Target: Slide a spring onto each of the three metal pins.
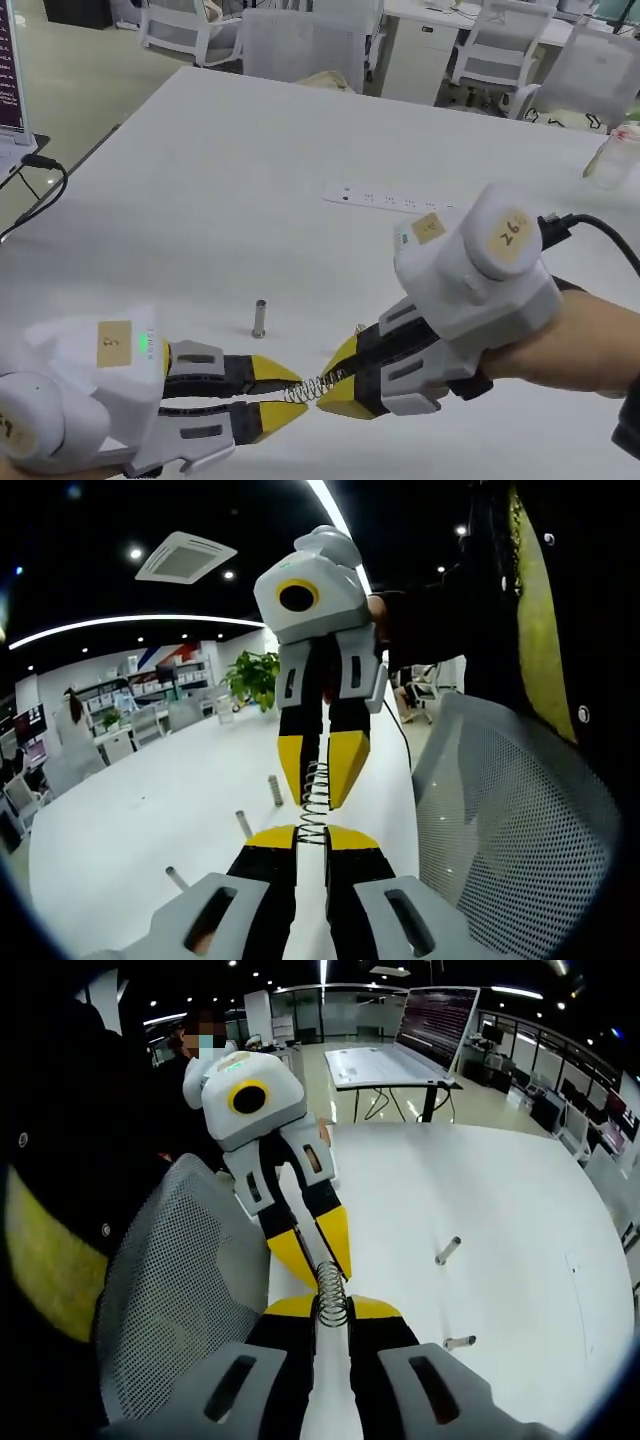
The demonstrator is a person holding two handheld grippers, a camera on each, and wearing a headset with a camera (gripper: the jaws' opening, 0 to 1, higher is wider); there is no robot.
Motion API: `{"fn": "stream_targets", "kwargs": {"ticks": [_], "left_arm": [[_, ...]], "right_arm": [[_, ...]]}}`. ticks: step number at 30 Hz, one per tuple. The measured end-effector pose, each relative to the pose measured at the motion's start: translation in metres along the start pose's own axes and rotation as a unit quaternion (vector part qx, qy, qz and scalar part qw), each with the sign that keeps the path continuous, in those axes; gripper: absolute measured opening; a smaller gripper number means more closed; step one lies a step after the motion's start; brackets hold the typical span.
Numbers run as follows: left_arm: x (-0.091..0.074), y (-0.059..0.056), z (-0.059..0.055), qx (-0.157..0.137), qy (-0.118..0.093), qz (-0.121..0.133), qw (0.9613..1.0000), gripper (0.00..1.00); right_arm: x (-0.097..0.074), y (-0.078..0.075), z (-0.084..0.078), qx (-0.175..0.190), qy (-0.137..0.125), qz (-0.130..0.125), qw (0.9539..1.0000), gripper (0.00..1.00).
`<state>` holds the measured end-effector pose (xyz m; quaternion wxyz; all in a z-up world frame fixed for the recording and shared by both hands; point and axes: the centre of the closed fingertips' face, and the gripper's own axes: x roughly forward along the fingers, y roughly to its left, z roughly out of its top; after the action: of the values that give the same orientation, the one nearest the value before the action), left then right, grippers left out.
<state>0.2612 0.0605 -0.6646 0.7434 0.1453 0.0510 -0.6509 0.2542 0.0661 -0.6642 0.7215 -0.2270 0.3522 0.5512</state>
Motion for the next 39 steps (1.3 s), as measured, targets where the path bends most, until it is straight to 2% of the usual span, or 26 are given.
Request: {"fn": "stream_targets", "kwargs": {"ticks": [9, 15, 22, 28, 32, 34, 39], "left_arm": [[0.003, -0.003, -0.002, -0.007, -0.002, 0.0, 1.0, 0.02], [0.005, -0.005, -0.003, -0.01, -0.004, -0.002, 0.9999, 0.02], [0.008, -0.006, -0.004, -0.014, -0.008, -0.002, 0.9999, 0.02], [0.011, -0.006, -0.005, -0.016, -0.009, -0.001, 0.9998, 0.03], [0.013, -0.004, -0.007, -0.022, -0.006, 0.003, 0.9997, 0.11], [0.013, -0.004, -0.008, -0.024, -0.008, 0.002, 0.9997, 0.11], [0.01, -0.002, -0.014, -0.031, -0.004, 0.009, 0.9995, 0.16]], "right_arm": [[0.001, 0.005, 0.012, -0.019, 0.007, 0.002, 0.9998, 0.08], [0.002, 0.006, 0.01, -0.035, 0.034, 0.001, 0.9988, 0.08], [0.002, 0.005, 0.007, -0.034, 0.063, 0.003, 0.9974, 0.08], [0.003, 0.004, 0.005, -0.036, 0.075, 0.004, 0.9965, 0.08], [0.002, 0.004, 0.006, -0.033, 0.077, 0.006, 0.9965, 0.08], [0.001, 0.003, 0.005, -0.033, 0.079, 0.004, 0.9963, 0.08], [-0.004, -0.009, -0.004, -0.03, 0.096, -0.01, 0.9949, 0.08]]}}
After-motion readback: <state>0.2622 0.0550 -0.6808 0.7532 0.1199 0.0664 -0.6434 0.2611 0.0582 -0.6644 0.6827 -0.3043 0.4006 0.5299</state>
